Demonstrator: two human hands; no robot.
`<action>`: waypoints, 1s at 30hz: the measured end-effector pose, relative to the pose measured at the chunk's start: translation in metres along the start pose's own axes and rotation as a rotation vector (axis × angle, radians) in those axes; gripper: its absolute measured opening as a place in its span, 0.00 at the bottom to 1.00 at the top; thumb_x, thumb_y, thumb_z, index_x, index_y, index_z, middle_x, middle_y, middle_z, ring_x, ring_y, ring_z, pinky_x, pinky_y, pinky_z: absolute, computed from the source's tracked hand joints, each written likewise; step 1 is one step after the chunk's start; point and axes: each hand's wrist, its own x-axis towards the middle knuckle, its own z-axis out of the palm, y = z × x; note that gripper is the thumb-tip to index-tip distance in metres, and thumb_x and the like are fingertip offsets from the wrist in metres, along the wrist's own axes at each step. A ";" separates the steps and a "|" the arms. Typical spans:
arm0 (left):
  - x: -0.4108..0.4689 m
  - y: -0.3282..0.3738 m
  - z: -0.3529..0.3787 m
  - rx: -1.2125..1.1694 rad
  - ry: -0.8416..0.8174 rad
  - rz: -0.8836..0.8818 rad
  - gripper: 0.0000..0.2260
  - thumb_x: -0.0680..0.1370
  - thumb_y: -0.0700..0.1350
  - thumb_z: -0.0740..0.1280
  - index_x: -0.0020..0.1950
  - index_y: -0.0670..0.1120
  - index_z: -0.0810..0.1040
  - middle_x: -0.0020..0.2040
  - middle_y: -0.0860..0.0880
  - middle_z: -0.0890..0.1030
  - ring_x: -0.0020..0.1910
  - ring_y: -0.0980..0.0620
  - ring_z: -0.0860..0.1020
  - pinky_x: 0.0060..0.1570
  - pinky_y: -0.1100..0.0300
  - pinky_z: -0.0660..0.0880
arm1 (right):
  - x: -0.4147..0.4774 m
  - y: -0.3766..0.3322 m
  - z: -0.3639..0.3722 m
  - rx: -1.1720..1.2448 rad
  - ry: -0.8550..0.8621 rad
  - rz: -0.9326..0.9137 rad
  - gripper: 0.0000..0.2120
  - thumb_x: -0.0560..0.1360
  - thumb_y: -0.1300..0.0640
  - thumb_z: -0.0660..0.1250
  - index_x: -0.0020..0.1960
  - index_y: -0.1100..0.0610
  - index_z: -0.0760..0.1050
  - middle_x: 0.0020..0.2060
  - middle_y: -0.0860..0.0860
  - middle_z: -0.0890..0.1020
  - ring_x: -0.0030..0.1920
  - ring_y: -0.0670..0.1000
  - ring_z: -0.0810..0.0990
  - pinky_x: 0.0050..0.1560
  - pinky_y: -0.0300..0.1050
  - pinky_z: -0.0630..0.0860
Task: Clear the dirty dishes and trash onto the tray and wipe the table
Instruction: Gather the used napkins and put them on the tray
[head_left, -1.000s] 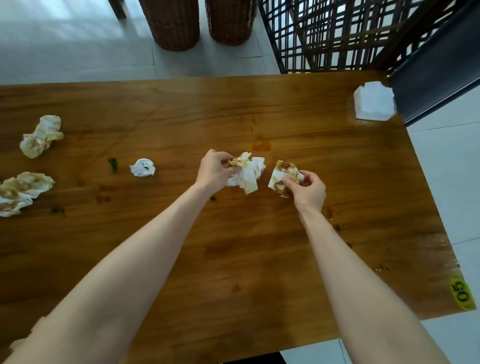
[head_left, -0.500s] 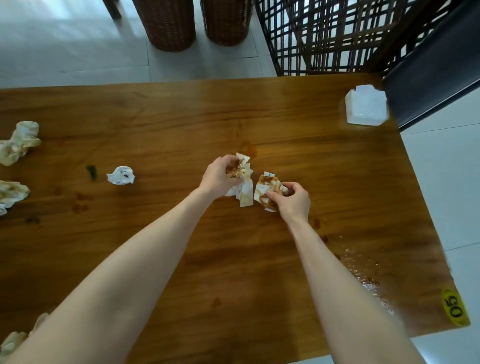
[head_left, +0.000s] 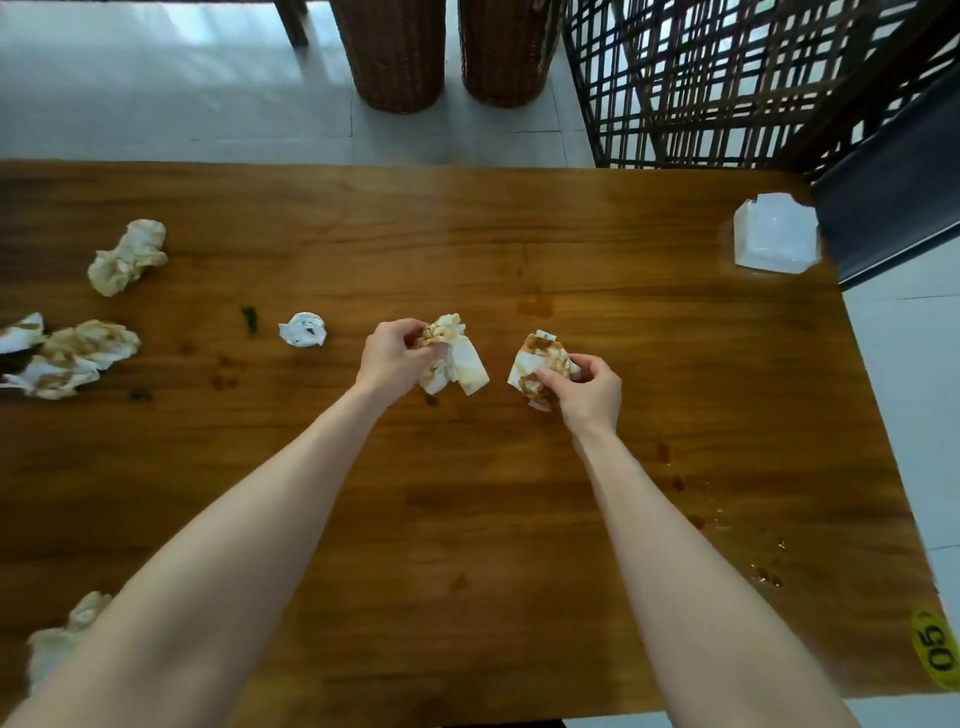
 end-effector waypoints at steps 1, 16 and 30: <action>-0.001 -0.006 -0.011 -0.009 0.029 -0.015 0.13 0.75 0.47 0.72 0.58 0.45 0.81 0.46 0.53 0.79 0.44 0.58 0.77 0.33 0.69 0.68 | -0.004 -0.003 0.007 0.006 -0.022 -0.002 0.19 0.68 0.56 0.78 0.55 0.55 0.76 0.48 0.49 0.80 0.48 0.49 0.82 0.44 0.46 0.83; -0.004 -0.087 -0.100 0.086 0.152 -0.038 0.12 0.76 0.49 0.70 0.56 0.44 0.81 0.56 0.43 0.76 0.55 0.45 0.73 0.58 0.47 0.72 | -0.080 -0.011 0.118 -0.092 -0.147 -0.014 0.22 0.68 0.57 0.77 0.60 0.59 0.77 0.52 0.53 0.82 0.49 0.49 0.81 0.49 0.46 0.81; 0.027 -0.105 -0.105 0.225 0.086 0.071 0.14 0.74 0.48 0.73 0.57 0.44 0.81 0.75 0.49 0.61 0.71 0.47 0.60 0.69 0.51 0.60 | -0.098 -0.014 0.148 -0.334 0.025 -0.052 0.17 0.71 0.55 0.75 0.57 0.55 0.76 0.52 0.50 0.82 0.45 0.44 0.77 0.33 0.28 0.66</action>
